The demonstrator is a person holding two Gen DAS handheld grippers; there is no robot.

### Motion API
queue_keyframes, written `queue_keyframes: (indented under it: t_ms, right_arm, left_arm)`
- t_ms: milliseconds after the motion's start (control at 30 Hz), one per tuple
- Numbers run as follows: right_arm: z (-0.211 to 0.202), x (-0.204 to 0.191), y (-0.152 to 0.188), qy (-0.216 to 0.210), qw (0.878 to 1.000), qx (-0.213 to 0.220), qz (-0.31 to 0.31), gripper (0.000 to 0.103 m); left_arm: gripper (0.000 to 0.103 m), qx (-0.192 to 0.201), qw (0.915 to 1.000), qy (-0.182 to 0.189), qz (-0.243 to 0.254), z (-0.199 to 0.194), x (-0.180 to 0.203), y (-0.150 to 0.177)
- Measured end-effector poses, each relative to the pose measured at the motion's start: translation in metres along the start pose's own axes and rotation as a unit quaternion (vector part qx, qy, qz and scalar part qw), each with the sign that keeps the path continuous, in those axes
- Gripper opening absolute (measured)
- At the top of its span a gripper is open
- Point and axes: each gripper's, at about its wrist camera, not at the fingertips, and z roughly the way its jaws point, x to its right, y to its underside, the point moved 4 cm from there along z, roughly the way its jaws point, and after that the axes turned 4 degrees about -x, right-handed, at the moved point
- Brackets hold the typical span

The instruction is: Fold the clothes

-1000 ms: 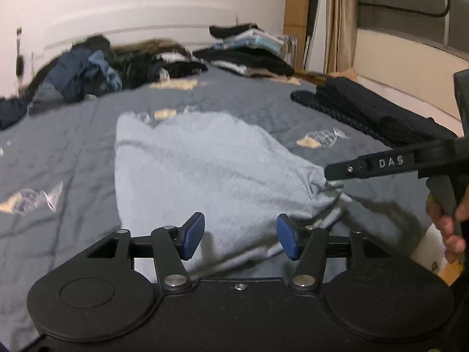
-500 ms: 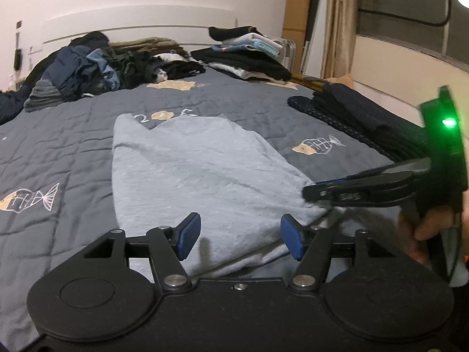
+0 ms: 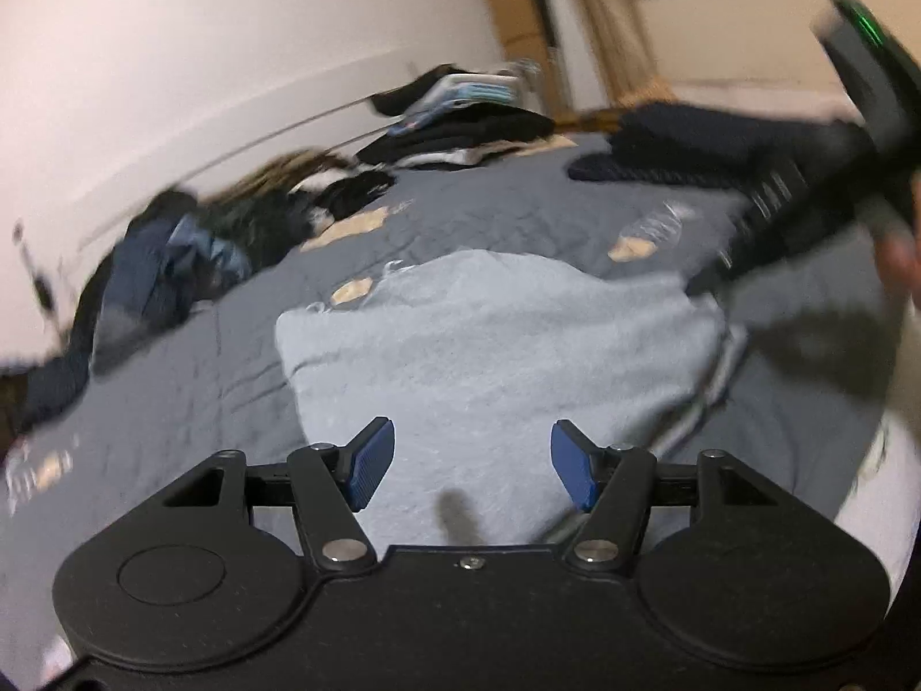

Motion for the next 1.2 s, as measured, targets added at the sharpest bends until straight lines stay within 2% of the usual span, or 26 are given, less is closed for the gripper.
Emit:
queue_keyframes:
  t_ms: [100,233,267,300,367,467,533,567,600,700,800,833,900,933,967,1033,1100,1200]
  right_arm:
    - [-0.008,0.0,-0.005,-0.021,1.0,0.011,0.016,0.008]
    - [-0.006,0.002,-0.004,0.006,1.0,-0.003,0.013,0.013]
    - [-0.005,0.002,-0.004,0.01,1.0,-0.006,0.007,0.02]
    - [-0.005,0.001,-0.003,0.013,1.0,-0.008,-0.004,0.033]
    - [-0.003,0.0,-0.002,0.018,1.0,-0.007,-0.008,0.047]
    - [0.003,-0.003,0.001,0.023,0.999,-0.009,-0.021,0.047]
    - [0.008,-0.006,0.003,0.03,0.999,-0.006,-0.036,0.039]
    - [0.01,-0.006,0.004,0.031,0.999,-0.008,-0.036,0.018]
    - [0.013,-0.007,0.005,0.03,0.999,-0.012,-0.036,0.006]
    - [0.013,-0.006,0.006,0.023,1.0,-0.008,-0.017,0.004]
    - [0.003,-0.004,0.003,0.008,1.0,0.007,0.007,0.004]
    - [-0.001,-0.002,0.002,0.001,1.0,0.01,0.018,0.003]
    - [-0.009,-0.002,0.001,-0.01,0.999,0.015,0.029,0.003]
    - [-0.011,-0.003,0.001,-0.008,0.999,0.018,0.026,0.003]
    - [-0.01,-0.004,0.002,-0.003,1.0,0.017,0.02,0.003]
    - [-0.004,0.0,0.006,0.008,1.0,0.008,0.022,0.003]
    - [0.002,0.005,0.01,0.019,1.0,-0.005,0.025,0.003]
    - [0.004,0.005,0.013,0.025,0.999,-0.011,0.017,0.003]
  left_arm:
    - [0.06,0.005,0.9977,-0.016,0.065,0.004,0.017,0.003]
    - [0.06,0.01,0.9891,-0.036,0.142,0.013,0.039,0.01]
    - [0.06,0.009,0.9871,-0.043,0.154,0.016,0.042,0.012]
    - [0.06,0.008,0.9849,-0.049,0.166,0.019,0.045,0.013]
    - [0.06,0.011,0.9802,-0.059,0.189,0.024,0.049,0.015]
    - [0.06,0.017,0.9721,-0.073,0.222,0.03,0.059,0.018]
    - [0.06,0.022,0.9661,-0.083,0.244,0.034,0.066,0.02]
    - [0.06,0.025,0.9628,-0.088,0.255,0.036,0.07,0.021]
    - [0.06,0.027,0.9594,-0.092,0.265,0.038,0.073,0.022]
    - [0.061,0.034,0.9483,-0.107,0.297,0.044,0.084,0.025]
    - [0.06,0.026,0.9408,-0.127,0.313,0.045,0.078,0.029]
    - [0.055,0.023,0.9382,-0.134,0.318,0.046,0.076,0.03]
    - [0.034,0.008,0.9362,-0.144,0.321,0.047,0.069,0.032]
    - [0.014,-0.003,0.9365,-0.147,0.318,0.047,0.064,0.032]
    - [0.011,-0.015,0.9349,-0.151,0.321,0.047,0.059,0.035]
    - [0.01,-0.038,0.931,-0.16,0.326,0.047,0.049,0.041]
    - [0.011,-0.068,0.9177,-0.181,0.347,0.049,0.037,0.053]
    - [0.01,-0.084,0.9154,-0.178,0.351,0.047,0.024,0.062]
